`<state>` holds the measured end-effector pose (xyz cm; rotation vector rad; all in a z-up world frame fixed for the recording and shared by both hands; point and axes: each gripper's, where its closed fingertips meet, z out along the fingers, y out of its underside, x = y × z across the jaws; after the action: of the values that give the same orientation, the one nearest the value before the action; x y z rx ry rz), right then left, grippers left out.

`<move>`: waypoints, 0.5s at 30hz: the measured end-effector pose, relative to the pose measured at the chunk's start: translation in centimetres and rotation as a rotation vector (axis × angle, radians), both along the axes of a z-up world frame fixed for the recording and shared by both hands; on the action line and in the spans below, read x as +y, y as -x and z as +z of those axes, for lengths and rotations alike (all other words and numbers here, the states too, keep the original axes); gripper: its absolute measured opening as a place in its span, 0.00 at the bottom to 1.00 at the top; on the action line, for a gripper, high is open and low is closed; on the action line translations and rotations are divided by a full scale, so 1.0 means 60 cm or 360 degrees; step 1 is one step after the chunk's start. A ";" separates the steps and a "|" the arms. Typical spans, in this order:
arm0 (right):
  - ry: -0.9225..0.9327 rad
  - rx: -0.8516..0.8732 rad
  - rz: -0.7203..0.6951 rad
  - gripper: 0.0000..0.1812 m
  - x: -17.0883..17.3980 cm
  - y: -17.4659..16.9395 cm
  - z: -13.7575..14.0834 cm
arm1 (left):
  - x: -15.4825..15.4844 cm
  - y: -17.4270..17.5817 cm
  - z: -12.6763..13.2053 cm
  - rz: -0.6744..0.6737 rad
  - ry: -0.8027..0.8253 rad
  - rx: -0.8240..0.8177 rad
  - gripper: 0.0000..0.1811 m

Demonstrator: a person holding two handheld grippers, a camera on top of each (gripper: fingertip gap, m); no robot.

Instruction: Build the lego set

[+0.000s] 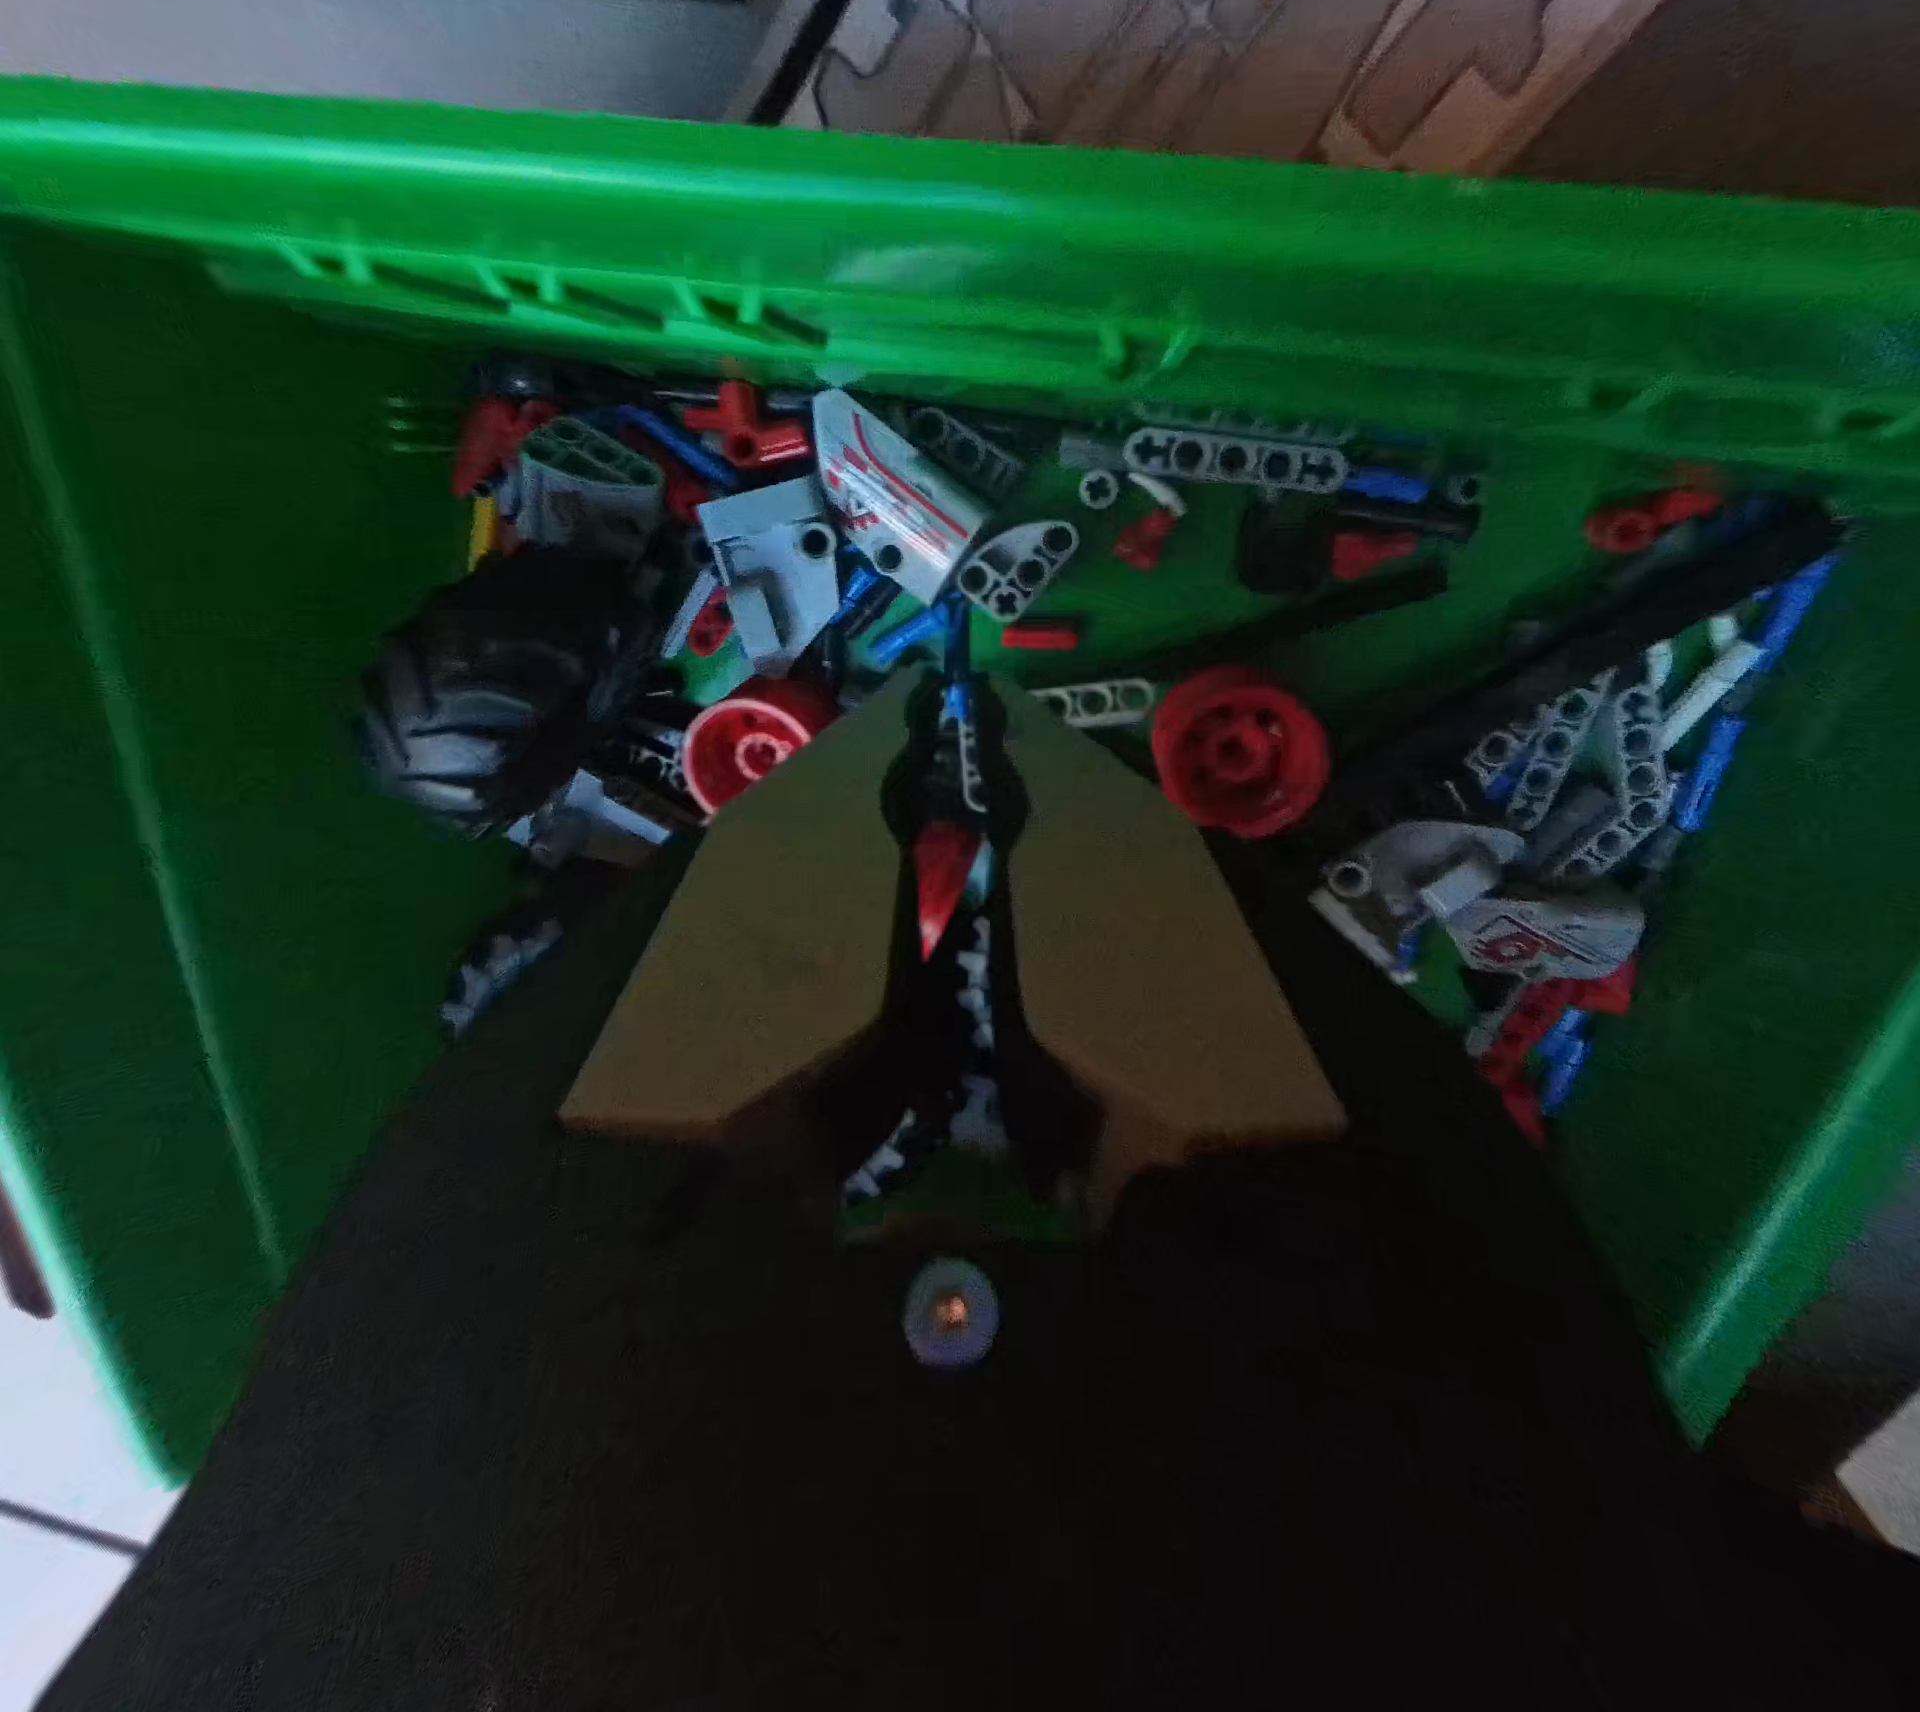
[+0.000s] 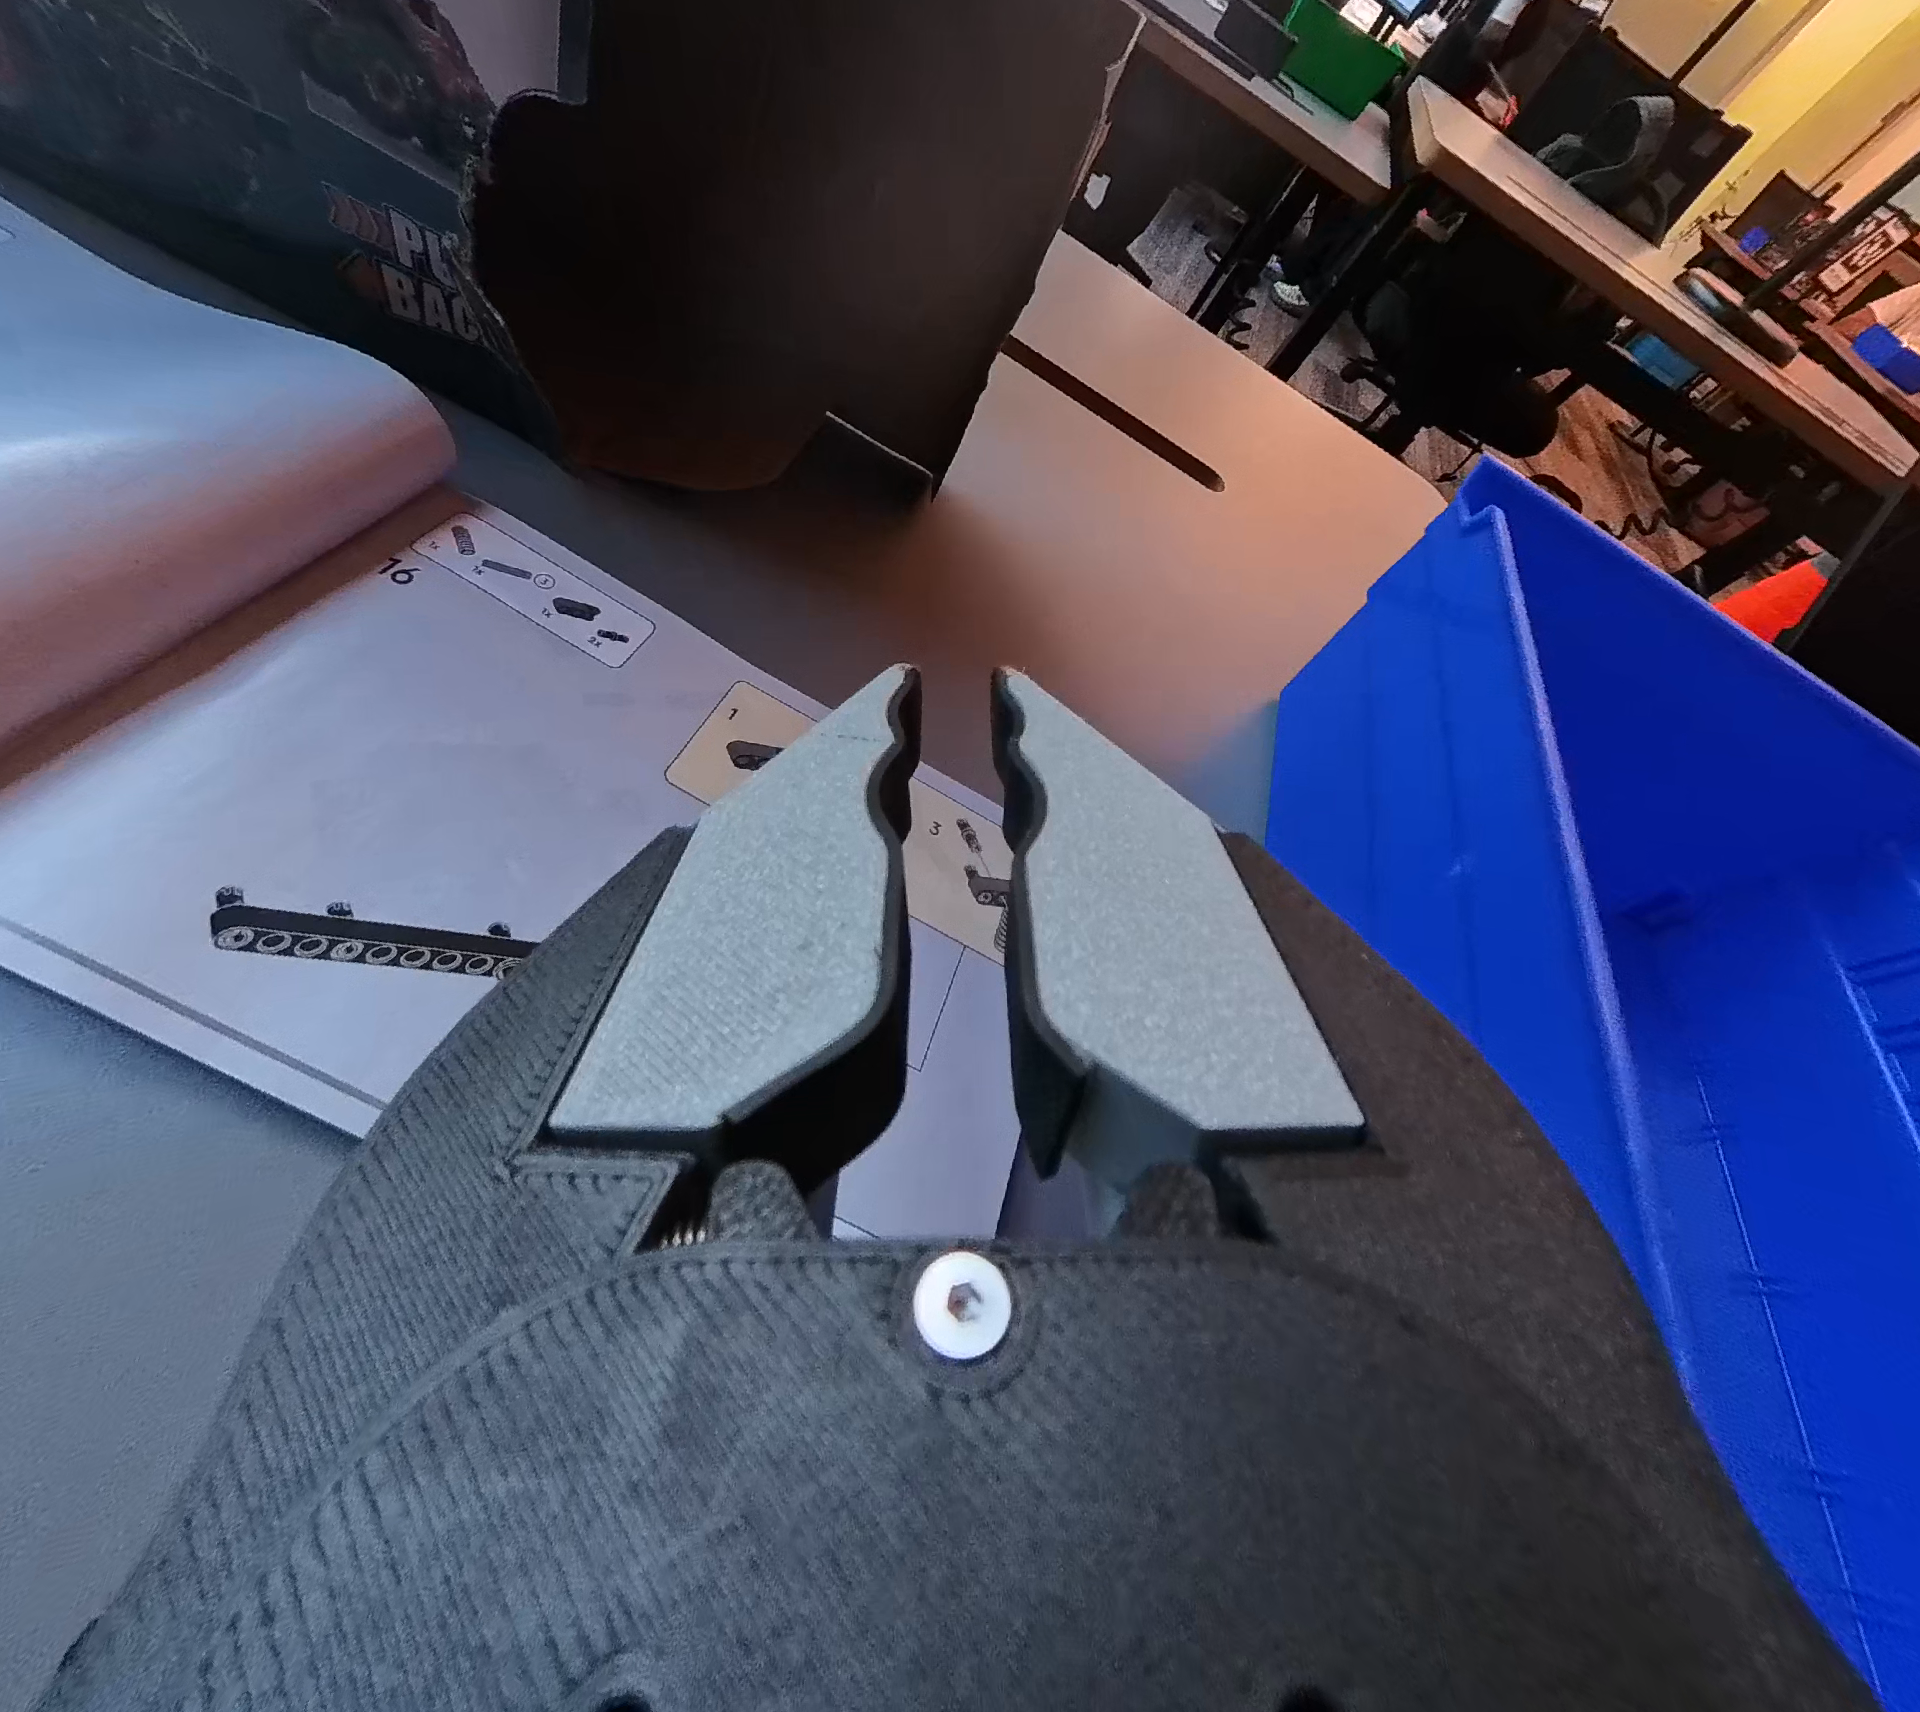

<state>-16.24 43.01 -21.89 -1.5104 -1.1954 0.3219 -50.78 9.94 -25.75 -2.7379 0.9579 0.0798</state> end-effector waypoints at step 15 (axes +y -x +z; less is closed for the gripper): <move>0.0036 0.0029 0.0009 0.05 0.004 -0.005 -0.001 | 0.023 0.053 0.009 0.0074 -0.0132 0.0144 0.09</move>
<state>-15.97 43.26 -21.96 -1.5210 -1.1855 0.3536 -53.97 11.32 -25.20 -2.7003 0.8931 0.2482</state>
